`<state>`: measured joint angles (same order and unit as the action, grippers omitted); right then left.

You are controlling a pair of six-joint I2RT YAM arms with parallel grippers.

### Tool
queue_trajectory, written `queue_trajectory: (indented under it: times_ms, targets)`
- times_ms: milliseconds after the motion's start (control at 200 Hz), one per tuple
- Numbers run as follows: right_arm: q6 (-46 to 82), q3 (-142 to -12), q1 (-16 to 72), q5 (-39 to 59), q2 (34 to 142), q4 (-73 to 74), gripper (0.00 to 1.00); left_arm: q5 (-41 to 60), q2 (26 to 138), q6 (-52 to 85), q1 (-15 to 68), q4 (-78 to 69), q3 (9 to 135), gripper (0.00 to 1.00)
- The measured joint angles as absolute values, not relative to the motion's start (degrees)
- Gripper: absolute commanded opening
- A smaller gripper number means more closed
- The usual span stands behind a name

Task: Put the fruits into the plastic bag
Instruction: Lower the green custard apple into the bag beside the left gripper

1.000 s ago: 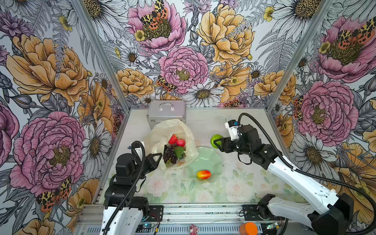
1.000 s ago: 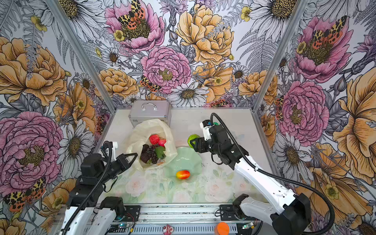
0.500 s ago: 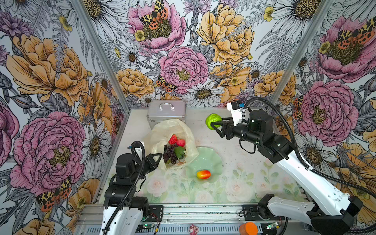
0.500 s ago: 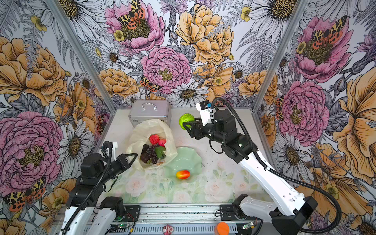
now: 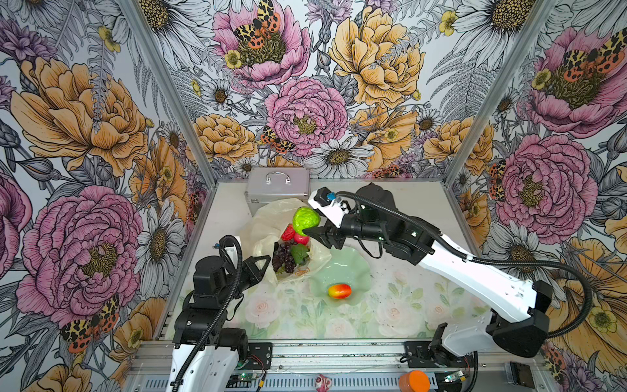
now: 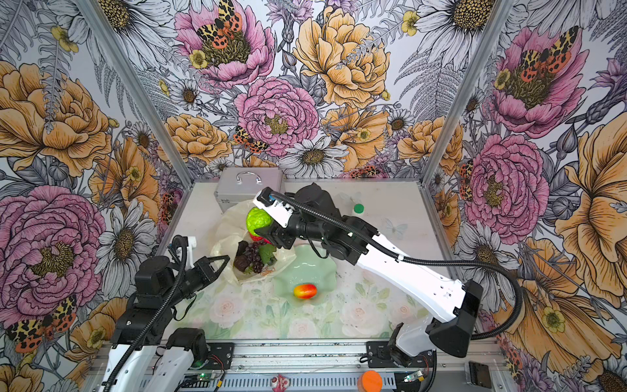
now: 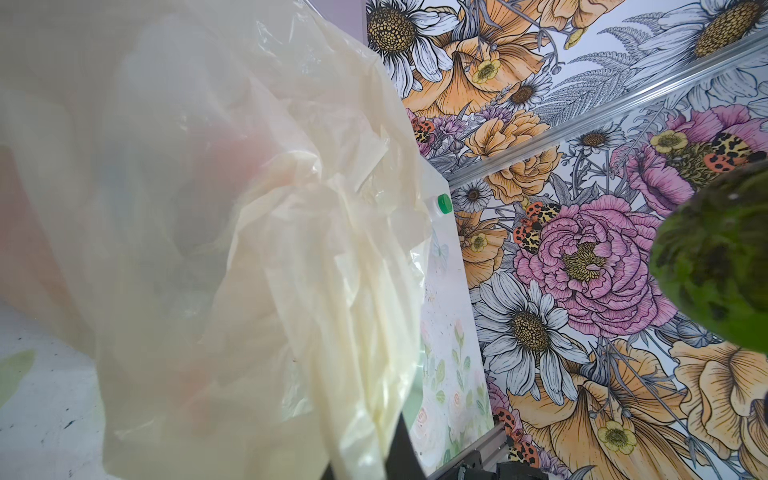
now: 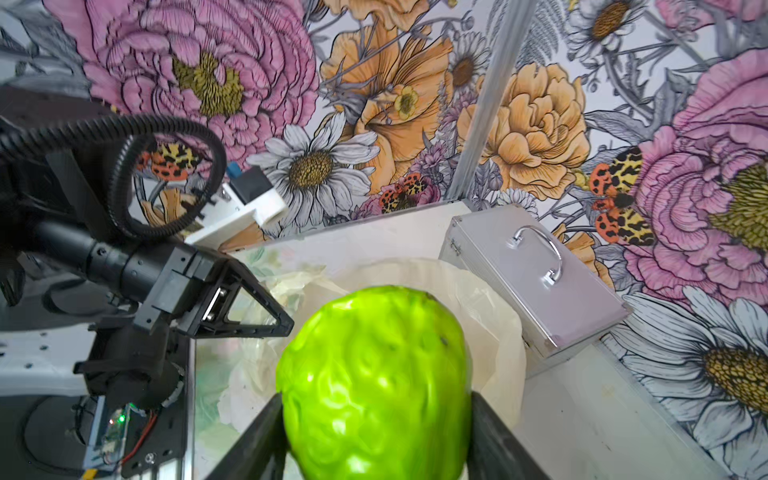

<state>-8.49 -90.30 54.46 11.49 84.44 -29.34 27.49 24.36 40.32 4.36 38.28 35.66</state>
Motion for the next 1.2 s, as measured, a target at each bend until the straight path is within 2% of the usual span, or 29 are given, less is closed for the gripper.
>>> queue_trajectory:
  times_ms: [480, 1196]
  targets:
    - [-20.47, -92.23, 58.11, 7.03, 99.2, -34.15, 0.66, 27.49, 23.7, 40.32, 4.32, 38.3, 35.66, 0.0]
    - [-19.11, -105.6, 53.89, -0.62, 116.46, -34.52, 0.66, 27.49, 23.7, 40.32, 4.21, 38.3, 35.66, 0.0]
